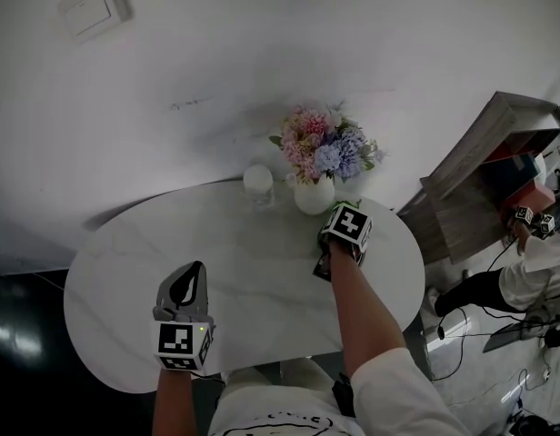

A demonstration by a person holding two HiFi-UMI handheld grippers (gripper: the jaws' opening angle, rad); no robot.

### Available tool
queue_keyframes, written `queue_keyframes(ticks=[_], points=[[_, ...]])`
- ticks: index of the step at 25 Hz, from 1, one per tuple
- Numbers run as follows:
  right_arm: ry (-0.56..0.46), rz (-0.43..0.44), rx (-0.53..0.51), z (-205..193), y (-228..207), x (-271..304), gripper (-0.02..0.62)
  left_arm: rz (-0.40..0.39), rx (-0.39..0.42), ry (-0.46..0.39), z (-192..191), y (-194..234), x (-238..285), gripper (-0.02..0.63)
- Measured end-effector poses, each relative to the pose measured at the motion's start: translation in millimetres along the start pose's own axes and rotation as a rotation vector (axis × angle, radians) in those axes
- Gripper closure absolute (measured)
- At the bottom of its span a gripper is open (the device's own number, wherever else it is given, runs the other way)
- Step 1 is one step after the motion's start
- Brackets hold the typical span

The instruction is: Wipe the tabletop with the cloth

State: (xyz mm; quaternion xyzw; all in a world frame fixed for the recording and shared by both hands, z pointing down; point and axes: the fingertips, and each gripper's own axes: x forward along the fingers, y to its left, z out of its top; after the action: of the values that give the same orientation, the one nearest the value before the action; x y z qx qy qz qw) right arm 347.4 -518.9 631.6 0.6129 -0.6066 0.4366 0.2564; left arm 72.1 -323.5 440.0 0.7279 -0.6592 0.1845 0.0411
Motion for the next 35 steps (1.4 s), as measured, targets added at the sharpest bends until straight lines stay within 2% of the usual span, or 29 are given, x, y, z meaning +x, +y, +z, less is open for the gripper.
queue_keyframes(ticks=[7, 11, 22, 35], points=[[-0.031, -0.04, 0.107, -5, -13, -10, 0.549, -0.005, 0.026, 0.0, 6, -15, -7, 0.586], [-0.057, -0.061, 0.12, -8, -24, -14, 0.549, -0.02, 0.035, -0.007, 8, -18, -7, 0.586], [-0.086, -0.153, 0.186, -27, -73, -36, 0.549, -0.167, 0.068, -0.035, 16, -26, 0, 0.586], [-0.081, -0.215, 0.29, -55, -121, -59, 0.548, -0.263, 0.088, -0.085, 31, -50, 9, 0.586]])
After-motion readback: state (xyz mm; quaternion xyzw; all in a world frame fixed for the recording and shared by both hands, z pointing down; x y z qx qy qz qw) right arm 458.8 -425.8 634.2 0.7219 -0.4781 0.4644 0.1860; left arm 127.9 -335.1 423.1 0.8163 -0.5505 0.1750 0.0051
